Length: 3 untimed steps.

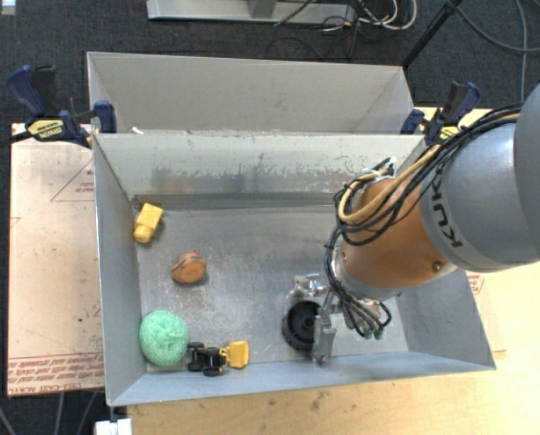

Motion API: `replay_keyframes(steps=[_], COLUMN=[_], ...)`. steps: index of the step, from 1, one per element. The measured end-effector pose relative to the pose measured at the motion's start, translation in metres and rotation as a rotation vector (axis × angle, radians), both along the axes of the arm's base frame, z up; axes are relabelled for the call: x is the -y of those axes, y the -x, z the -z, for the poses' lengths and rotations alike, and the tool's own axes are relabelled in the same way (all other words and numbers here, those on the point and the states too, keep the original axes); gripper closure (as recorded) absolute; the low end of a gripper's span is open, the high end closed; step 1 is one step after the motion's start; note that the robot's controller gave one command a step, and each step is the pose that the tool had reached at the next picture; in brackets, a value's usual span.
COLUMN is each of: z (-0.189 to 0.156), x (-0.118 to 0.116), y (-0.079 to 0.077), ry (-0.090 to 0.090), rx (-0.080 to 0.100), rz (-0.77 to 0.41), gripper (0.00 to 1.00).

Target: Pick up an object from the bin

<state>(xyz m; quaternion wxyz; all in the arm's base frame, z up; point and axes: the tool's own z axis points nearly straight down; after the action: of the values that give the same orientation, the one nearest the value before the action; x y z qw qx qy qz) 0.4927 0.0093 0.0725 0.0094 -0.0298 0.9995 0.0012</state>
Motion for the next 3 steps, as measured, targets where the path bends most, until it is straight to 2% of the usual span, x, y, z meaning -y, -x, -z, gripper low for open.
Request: replay_keyframes(steps=[2, 3], z=[-0.019, -0.031], x=[0.0, 0.0], y=[0.003, 0.003], ry=[0.002, 0.002], rx=[-0.017, -0.016], rz=[-0.001, -0.001], gripper=[1.0, 1.0])
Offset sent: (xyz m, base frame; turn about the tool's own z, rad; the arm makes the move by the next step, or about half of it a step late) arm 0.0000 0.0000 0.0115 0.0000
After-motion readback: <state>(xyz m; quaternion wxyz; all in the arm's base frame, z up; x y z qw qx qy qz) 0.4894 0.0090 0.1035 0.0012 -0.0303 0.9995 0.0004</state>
